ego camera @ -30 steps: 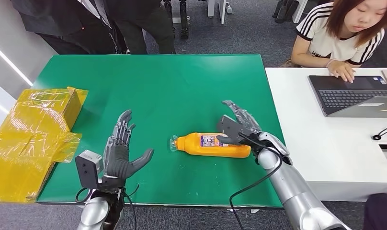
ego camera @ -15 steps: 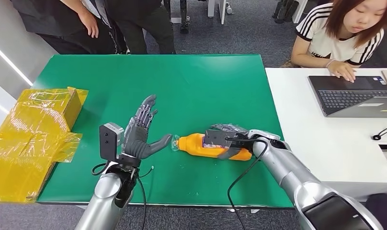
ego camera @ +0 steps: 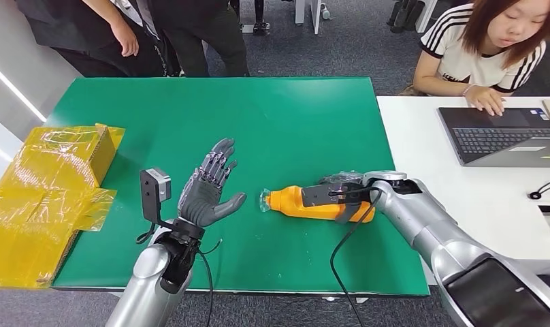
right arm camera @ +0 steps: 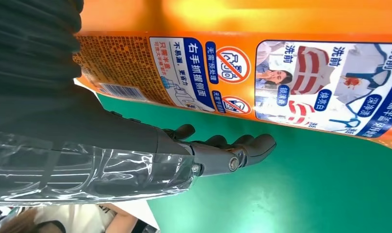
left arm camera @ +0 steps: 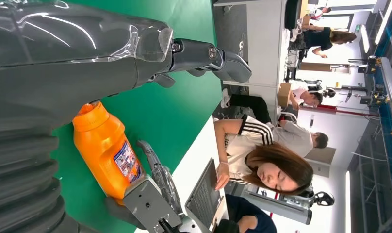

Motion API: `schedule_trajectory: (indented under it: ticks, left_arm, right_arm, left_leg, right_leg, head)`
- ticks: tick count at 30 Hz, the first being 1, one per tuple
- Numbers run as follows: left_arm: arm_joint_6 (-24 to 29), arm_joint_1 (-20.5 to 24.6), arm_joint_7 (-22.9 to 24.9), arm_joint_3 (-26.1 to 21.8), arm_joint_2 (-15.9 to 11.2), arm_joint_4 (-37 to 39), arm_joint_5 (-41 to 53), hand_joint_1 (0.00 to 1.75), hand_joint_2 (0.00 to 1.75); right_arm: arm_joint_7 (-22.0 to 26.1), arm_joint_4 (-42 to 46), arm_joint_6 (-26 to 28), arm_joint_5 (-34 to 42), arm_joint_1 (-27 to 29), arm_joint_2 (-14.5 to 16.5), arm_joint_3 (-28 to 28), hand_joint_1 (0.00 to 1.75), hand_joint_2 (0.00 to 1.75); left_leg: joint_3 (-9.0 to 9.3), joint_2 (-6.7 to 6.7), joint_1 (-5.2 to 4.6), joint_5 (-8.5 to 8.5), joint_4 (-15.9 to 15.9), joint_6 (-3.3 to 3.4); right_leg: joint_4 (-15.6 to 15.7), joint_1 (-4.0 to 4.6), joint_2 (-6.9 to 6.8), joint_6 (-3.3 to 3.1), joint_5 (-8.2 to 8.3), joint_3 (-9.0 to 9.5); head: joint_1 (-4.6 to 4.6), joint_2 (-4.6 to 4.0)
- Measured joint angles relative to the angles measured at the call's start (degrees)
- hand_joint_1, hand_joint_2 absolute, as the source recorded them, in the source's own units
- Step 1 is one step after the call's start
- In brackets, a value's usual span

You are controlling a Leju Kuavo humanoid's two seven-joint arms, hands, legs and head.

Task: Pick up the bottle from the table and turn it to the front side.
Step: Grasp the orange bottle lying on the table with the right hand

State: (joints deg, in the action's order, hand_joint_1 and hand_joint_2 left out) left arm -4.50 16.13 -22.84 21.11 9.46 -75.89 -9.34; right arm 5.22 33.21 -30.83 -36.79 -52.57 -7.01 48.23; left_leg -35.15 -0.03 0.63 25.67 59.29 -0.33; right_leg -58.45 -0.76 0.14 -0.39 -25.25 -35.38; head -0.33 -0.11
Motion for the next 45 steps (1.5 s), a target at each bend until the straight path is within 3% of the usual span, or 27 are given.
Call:
schedule_trajectory:
  ticks: [4,8,20,35,41,45]
  left_arm:
    - [-0.3,-0.1,0.0,-0.1,0.0,0.0,-1.0,0.0,1.75]
    - [-0.7,-0.6,0.1,-0.4,-0.1,0.0,-2.8,0.0,1.75]
    - [2.9,-4.2,-2.5,-1.1,-1.9,-0.2,-6.1,0.0,1.75]
    - [3.6,-7.9,-1.3,-2.0,-3.6,-3.5,-6.0,0.0,1.75]
    - [3.7,-8.3,-1.8,-2.0,-3.8,-3.8,-5.0,0.0,1.75]
    - [5.8,-10.2,-4.1,-2.5,-4.4,-5.0,-2.5,0.0,1.75]
  right_arm:
    - [-0.6,-0.2,0.2,-1.2,-0.7,0.0,1.9,0.09,1.75]
    - [-1.1,-0.5,0.3,-3.2,-2.6,0.1,5.5,1.72,1.75]
    - [-1.3,-3.0,0.6,-0.1,-6.0,2.1,13.6,1.75,1.75]
    - [-2.3,-2.8,2.6,3.3,-5.8,-0.3,15.9,1.75,1.75]
    - [0.2,-0.4,10.5,9.8,-2.9,-2.5,15.0,1.75,1.75]
    - [7.6,4.7,15.9,22.1,3.2,-3.8,7.5,1.75,1.75]
  left_leg:
    - [-0.01,0.0,-0.01,0.0,0.0,0.0]
    - [-0.03,0.01,-0.01,0.0,0.0,0.0]
    - [-0.02,-0.01,-0.01,0.0,0.0,0.0]
    - [0.02,-0.01,-0.01,0.0,0.0,0.0]
    - [0.04,-0.02,-0.01,0.0,0.0,0.0]
    - [0.04,-0.02,-0.01,0.03,0.0,0.02]
  right_leg:
    - [0.0,0.01,0.01,0.0,0.0,0.0]
    - [0.0,0.0,0.01,0.0,0.0,0.01]
    - [0.0,0.01,-0.01,0.01,-0.01,0.0]
    - [0.0,0.0,-0.02,0.01,-0.01,0.01]
    - [0.0,0.01,-0.03,0.02,-0.01,0.08]
    - [0.0,0.01,-0.02,0.02,-0.01,0.07]
  head:
    - [0.02,0.0]
    - [0.01,0.0]
    - [0.01,0.0]
    - [0.0,0.0]
    - [0.02,0.0]
    - [0.01,0.0]
